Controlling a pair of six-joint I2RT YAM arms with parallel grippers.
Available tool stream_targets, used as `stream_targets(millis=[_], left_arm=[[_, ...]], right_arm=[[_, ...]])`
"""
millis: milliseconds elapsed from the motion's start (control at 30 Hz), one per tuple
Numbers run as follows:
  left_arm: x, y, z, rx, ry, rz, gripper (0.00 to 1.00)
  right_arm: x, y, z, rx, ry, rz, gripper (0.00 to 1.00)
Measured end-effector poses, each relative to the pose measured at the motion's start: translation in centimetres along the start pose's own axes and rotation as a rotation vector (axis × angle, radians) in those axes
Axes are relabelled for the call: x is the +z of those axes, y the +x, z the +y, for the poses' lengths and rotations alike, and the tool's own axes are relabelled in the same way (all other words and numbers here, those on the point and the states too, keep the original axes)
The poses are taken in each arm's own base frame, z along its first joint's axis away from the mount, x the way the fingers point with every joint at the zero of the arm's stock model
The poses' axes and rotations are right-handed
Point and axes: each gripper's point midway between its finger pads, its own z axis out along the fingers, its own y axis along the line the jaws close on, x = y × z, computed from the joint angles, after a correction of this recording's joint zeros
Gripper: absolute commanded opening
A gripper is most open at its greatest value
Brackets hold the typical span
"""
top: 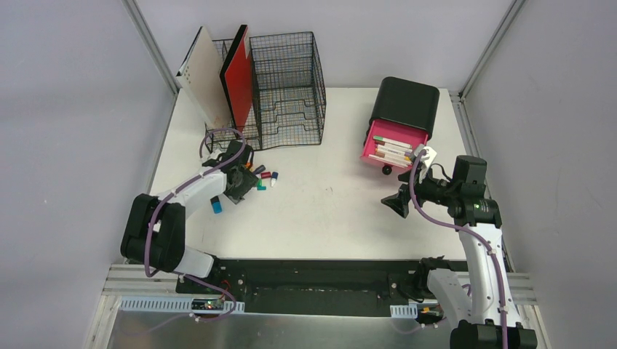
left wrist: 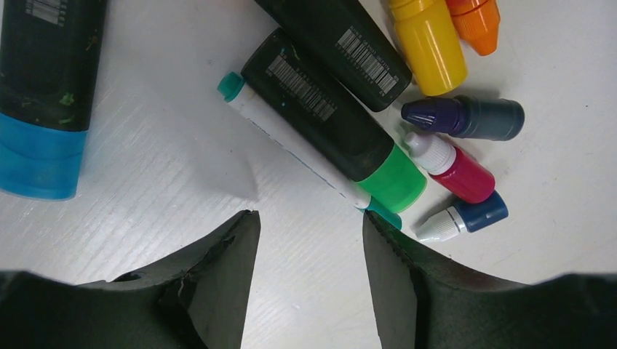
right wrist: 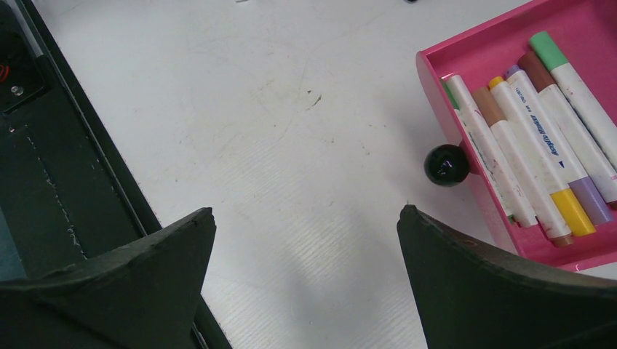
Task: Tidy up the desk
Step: Pick up the stationery from the center of the board.
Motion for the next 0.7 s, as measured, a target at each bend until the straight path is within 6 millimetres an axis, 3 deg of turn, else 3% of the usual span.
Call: stream_targets(millis=[333,700], left_arm=[[1.5,0.3,0.2,-0.001,-0.05,0.029,0.55],[1.7,0.0,-0.3,-0.006,-0.053,0.037,0.57]], right_arm=[[0.0,0.0,0.0,-0.003,-0.001,0.0,0.99],[0.1,0.0,0.0,-0.012,-0.007,0.0,0.99]])
